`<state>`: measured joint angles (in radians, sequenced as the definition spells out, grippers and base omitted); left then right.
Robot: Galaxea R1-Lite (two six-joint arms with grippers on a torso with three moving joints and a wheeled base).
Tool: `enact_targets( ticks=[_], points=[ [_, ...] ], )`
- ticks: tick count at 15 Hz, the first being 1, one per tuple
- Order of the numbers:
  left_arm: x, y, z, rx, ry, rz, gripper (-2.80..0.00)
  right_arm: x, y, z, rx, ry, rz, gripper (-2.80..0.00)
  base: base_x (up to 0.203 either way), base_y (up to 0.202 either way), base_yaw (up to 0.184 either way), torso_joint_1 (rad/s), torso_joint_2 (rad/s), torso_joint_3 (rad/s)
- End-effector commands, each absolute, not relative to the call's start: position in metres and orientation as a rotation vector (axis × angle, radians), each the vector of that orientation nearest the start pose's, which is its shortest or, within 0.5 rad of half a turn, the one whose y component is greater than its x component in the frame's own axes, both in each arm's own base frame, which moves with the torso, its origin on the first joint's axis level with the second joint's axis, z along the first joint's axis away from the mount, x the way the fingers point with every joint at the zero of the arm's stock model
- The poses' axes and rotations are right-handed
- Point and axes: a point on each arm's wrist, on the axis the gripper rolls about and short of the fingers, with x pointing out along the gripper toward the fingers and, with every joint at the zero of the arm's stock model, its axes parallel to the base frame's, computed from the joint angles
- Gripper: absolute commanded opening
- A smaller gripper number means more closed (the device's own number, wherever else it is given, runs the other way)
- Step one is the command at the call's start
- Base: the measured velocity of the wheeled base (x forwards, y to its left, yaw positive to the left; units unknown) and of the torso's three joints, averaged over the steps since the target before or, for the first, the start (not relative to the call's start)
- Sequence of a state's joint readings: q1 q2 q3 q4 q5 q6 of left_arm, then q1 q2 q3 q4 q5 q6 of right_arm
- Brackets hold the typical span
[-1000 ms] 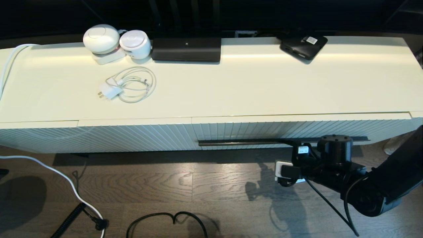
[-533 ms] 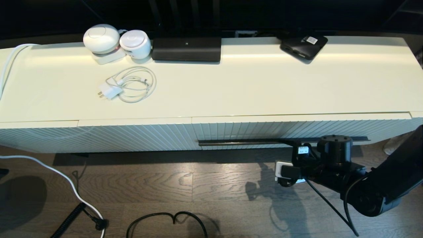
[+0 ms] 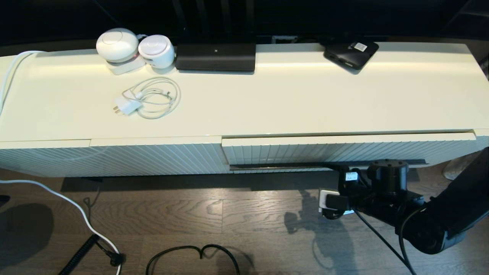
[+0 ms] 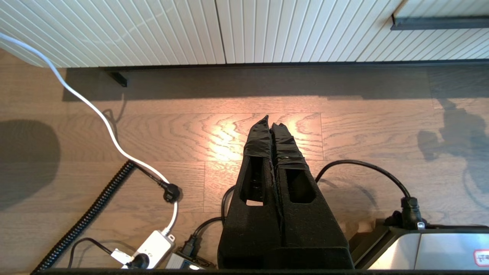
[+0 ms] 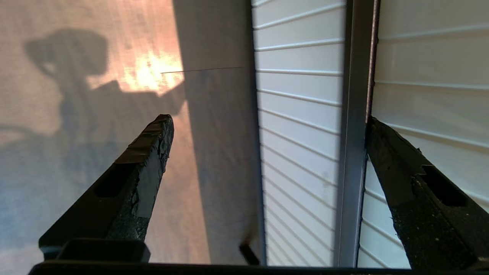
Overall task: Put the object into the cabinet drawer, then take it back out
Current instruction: Open the drawer
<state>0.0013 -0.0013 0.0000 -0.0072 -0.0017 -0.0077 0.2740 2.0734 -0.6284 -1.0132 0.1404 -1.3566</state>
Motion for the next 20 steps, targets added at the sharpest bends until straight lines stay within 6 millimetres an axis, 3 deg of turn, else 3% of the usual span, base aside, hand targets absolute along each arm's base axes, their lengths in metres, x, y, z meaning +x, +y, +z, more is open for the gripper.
enact_targets(
  ticks=[1,11,18,19,20],
  points=[
    [-0.023,0.000,0.076,-0.008,-0.011,0.000,-2.80,0.320,0.093,0.052,-1.349,0.098,0.650,0.00,0.000,0.000,0.000,0.000,0.00,0.000],
    [-0.023,0.000,0.077,-0.008,-0.012,0.000,-2.80,0.295,0.087,0.052,-1.347,0.133,0.681,0.00,0.000,0.000,0.000,0.000,0.00,0.000],
    [-0.023,0.000,0.076,-0.009,-0.011,0.000,-2.80,0.268,0.082,0.075,-1.348,0.085,0.660,0.00,0.000,0.000,0.000,0.000,0.00,0.000],
    [-0.023,0.000,0.076,-0.008,-0.011,0.000,-2.80,0.261,0.080,0.084,-1.348,0.061,0.648,-2.80,0.000,0.000,0.000,0.000,0.00,0.000],
    [-0.023,0.000,0.076,-0.009,-0.011,0.000,-2.80,0.254,0.078,0.093,-1.347,0.037,0.630,-2.80,0.000,0.000,0.000,0.000,0.00,0.000]
  ],
)
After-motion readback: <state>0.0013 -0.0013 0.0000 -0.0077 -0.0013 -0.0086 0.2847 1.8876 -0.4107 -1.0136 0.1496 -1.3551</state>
